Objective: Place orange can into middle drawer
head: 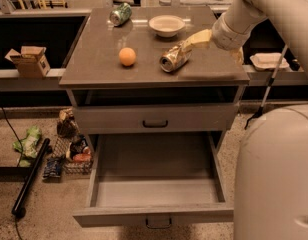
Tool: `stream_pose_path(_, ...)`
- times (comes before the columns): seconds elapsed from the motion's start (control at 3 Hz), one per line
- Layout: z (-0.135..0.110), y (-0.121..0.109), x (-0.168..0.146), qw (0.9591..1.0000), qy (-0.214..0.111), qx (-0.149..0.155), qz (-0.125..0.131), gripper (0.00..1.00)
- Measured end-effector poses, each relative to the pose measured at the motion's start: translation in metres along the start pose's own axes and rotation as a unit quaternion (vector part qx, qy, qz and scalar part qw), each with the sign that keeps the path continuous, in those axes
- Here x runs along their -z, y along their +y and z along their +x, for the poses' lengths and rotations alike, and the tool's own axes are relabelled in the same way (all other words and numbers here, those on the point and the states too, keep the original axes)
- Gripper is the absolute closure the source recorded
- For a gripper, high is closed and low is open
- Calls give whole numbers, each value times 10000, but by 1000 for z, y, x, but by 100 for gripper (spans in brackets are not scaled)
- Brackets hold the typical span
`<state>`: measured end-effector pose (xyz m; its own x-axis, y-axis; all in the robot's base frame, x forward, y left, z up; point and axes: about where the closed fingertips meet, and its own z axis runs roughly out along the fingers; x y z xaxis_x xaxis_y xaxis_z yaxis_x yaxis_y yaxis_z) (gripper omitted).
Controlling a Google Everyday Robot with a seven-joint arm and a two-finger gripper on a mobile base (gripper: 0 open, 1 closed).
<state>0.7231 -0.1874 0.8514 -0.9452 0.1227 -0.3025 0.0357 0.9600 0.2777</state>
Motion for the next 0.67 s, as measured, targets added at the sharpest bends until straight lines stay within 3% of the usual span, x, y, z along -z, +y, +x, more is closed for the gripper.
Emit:
stream_pose_path(0.33,-14,-2,-7,9990,-10,-444,56,0)
stream_pose_path(0.67,-24,-3,-16,9975,51,-703,94,0)
